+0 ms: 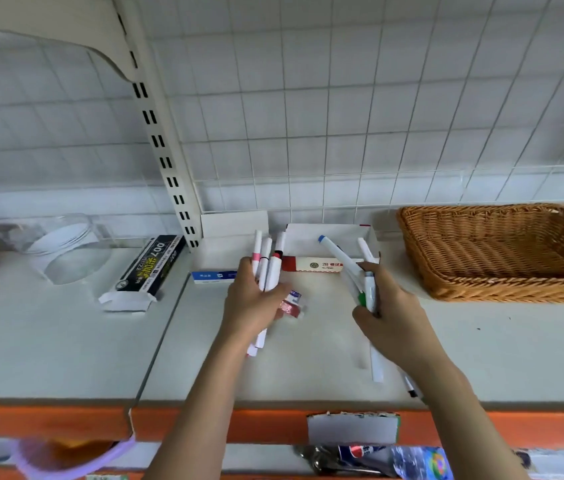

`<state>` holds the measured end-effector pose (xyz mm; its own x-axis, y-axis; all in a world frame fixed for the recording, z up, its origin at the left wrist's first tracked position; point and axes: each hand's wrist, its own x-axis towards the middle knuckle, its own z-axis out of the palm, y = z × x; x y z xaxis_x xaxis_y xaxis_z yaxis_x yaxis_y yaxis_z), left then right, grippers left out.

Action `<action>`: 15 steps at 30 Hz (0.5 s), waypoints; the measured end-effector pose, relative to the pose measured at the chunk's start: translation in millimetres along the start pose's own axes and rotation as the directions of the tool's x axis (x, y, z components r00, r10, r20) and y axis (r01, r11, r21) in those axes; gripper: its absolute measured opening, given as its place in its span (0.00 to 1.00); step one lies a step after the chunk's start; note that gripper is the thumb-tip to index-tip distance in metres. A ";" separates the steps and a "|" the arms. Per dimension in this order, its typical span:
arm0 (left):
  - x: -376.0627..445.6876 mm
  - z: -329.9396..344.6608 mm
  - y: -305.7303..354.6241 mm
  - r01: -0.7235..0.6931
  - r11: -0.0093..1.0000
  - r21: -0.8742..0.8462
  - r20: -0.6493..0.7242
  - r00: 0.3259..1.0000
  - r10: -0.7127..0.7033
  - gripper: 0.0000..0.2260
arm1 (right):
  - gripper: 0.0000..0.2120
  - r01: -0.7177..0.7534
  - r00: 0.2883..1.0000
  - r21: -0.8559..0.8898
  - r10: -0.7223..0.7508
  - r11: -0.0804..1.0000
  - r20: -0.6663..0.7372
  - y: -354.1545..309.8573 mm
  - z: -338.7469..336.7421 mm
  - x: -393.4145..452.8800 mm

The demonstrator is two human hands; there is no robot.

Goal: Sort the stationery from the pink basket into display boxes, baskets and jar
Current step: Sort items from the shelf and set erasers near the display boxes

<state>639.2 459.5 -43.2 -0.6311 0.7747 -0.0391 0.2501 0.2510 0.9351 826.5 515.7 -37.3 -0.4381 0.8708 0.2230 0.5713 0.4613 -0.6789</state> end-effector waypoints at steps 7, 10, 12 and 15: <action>4.2 37.6 19.1 -0.040 0.981 -0.191 0.149 0.986 0.069 0.14 | 0.26 -0.053 0.998 -0.007 0.053 0.999 -0.028 -0.8 -3.0 3.6; 10.7 52.3 24.7 -0.083 0.988 -0.133 0.185 0.977 0.107 0.15 | 0.26 -0.090 0.993 -0.010 0.089 0.996 -0.078 7.0 -12.2 0.5; 14.4 54.5 22.2 -0.151 0.988 0.016 0.169 0.975 0.146 0.16 | 0.27 -0.107 0.990 -0.030 0.103 0.994 -0.101 10.8 -15.4 -1.2; 13.5 44.5 17.5 -0.199 0.959 0.204 0.076 0.979 0.187 0.18 | 0.28 -0.112 0.988 -0.049 0.106 0.993 -0.110 11.4 -15.0 -3.8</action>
<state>667.7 500.2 -43.1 -0.5154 0.8499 0.1096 0.5151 0.2050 0.8322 845.0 520.2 -35.4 -0.2962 0.9281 0.2258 0.6497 0.3691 -0.6646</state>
